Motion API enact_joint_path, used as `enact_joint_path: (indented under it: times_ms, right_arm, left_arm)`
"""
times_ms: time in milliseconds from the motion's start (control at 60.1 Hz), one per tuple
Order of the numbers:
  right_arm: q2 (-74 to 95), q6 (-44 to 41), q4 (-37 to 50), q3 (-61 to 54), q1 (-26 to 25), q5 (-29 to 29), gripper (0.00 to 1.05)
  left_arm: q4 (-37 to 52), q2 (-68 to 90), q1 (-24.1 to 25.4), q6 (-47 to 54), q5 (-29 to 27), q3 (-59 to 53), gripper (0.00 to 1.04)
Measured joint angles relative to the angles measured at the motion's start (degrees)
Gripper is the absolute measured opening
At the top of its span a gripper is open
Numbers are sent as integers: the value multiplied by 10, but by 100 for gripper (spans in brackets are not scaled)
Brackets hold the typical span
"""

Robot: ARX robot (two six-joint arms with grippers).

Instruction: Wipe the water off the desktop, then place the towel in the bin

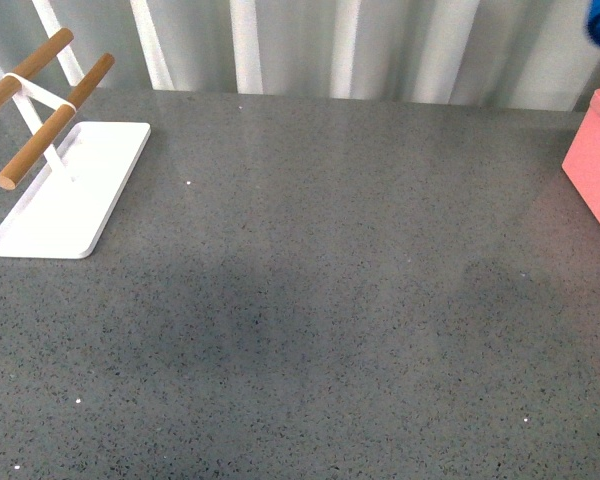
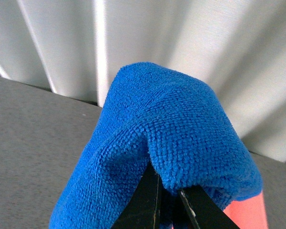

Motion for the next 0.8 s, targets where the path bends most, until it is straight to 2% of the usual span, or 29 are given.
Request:
enact_joint_path:
  times_ms: [133, 316, 666, 749, 799]
  right_arm:
    - [-5, 0, 0, -27, -70, -14, 3]
    - [-2, -10, 8, -82, -128, -21, 3]
    - [97, -28, 2, -83, -142, 11, 3]
    - [138, -31, -30, -48, -142, 37, 3]
    - [168, -40, -53, -16, -140, 73, 3]
  left_arm:
    - [0, 0, 0, 0, 0, 0, 98]
    - [0, 0, 0, 0, 0, 0, 98]
    - [0, 0, 0, 0, 0, 0, 98]
    - [0, 0, 0, 0, 0, 0, 98]
    - [0, 0, 0, 0, 0, 0, 98]
